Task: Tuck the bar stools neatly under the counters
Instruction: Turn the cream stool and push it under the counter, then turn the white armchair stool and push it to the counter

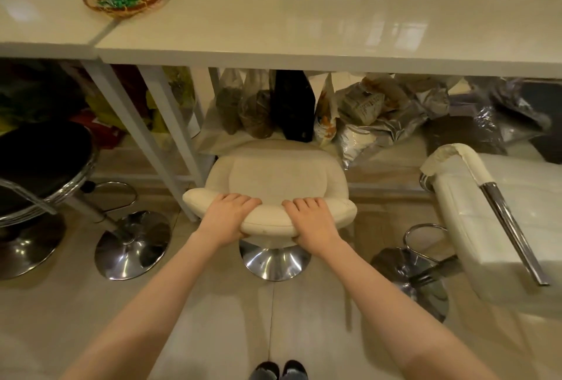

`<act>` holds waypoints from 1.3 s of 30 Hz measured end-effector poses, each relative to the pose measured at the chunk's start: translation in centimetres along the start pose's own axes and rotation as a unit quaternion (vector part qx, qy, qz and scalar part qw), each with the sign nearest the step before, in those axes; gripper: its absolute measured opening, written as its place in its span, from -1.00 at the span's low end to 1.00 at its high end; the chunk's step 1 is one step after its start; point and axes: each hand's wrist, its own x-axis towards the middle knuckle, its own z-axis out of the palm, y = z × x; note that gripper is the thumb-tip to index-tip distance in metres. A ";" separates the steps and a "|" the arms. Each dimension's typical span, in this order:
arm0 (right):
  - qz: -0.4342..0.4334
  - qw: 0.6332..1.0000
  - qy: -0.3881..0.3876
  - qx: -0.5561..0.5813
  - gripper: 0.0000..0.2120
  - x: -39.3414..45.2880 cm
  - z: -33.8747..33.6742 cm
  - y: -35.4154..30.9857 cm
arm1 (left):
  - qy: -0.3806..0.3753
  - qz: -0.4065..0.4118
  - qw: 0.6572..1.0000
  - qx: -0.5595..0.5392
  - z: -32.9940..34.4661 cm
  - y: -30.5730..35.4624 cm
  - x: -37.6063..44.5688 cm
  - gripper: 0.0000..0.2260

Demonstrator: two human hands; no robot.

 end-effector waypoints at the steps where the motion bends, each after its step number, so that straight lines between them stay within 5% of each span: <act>1: 0.001 1.000 -0.004 0.004 -0.34 0.0 -0.1 -0.1 | -0.002 -0.004 1.000 -0.008 -0.1 0.0 -0.1 -0.37; 8: 0.039 0.998 0.003 0.047 -0.16 -1.0 -1.4 -0.7 | -0.070 -0.048 0.996 -0.034 -0.8 0.8 0.2 -0.34; 12: 0.055 0.993 -0.057 0.083 -0.13 -1.9 -3.2 -1.2 | -0.129 -0.052 0.988 -0.067 -2.9 2.1 1.3 -0.24; 17: 0.143 0.970 0.014 0.195 -0.10 -4.0 -9.1 0.4 | -0.036 0.063 0.986 -0.150 -8.2 6.0 4.5 -0.24; 26: 0.284 0.935 0.203 0.058 -0.10 -16.8 -19.1 7.4 | 0.124 0.272 0.925 -0.235 -17.8 20.9 9.9 -0.27; 33: 0.364 0.890 0.264 0.079 -0.03 -28.2 -22.8 12.5 | 0.128 0.370 0.886 -0.246 -21.8 33.1 9.9 -0.20; 39: 0.395 0.884 0.240 0.074 0.06 -39.5 -23.0 16.4 | 0.100 0.395 0.879 -0.246 -22.3 43.9 8.3 -0.14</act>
